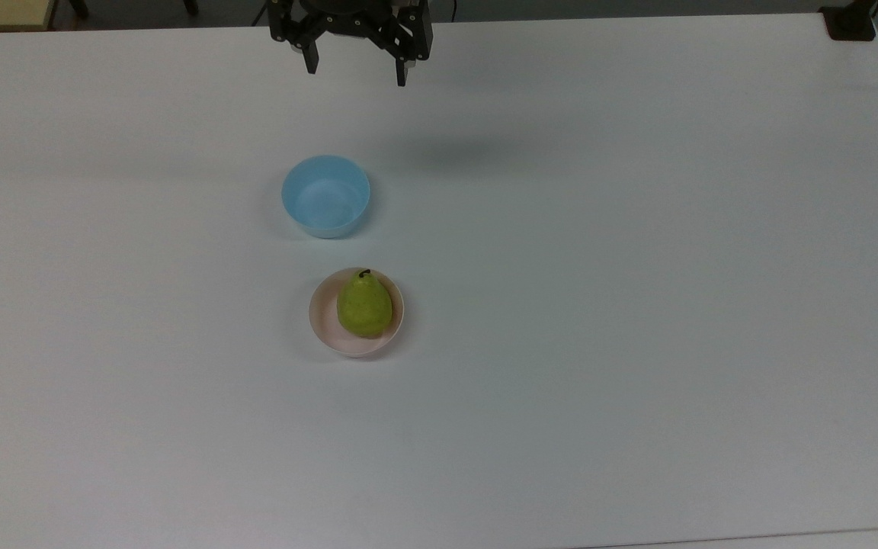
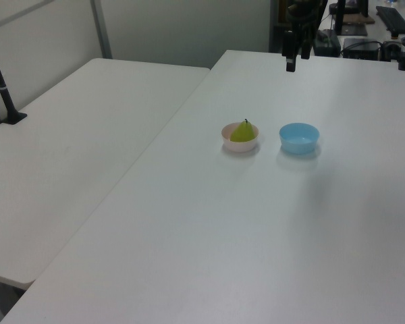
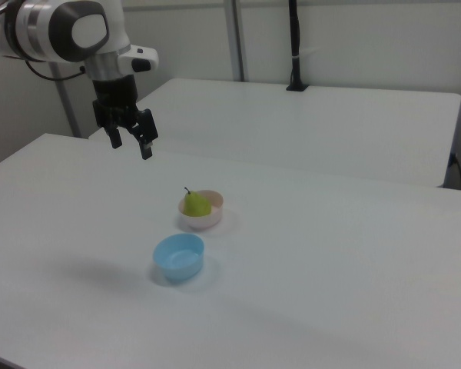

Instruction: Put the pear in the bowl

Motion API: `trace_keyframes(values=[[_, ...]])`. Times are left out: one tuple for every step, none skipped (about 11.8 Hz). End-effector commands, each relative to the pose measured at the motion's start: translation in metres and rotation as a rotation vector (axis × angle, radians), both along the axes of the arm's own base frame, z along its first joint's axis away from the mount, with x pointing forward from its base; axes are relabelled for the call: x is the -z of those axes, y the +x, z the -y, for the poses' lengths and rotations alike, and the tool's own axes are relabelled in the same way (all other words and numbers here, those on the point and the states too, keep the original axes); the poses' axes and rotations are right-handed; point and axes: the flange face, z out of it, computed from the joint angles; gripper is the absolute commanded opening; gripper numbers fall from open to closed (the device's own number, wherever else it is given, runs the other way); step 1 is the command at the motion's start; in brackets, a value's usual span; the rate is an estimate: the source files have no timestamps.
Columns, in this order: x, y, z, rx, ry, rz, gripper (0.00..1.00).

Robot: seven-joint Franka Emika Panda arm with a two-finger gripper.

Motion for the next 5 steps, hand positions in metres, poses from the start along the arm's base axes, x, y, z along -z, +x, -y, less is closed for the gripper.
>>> trace_keyframes(values=[[0.0039, -0.0078, 0.0032, -0.047, 0.005, -0.019, 1.0], [0.0055, -0.007, 0.002, -0.074, -0.026, -0.021, 1.0], [0.0056, -0.0071, 0.0017, -0.078, -0.033, -0.022, 1.0], [0.0071, -0.0061, 0.0017, -0.078, -0.035, -0.022, 1.0], [0.0061, -0.0056, 0.0026, -0.076, -0.034, -0.017, 1.0]])
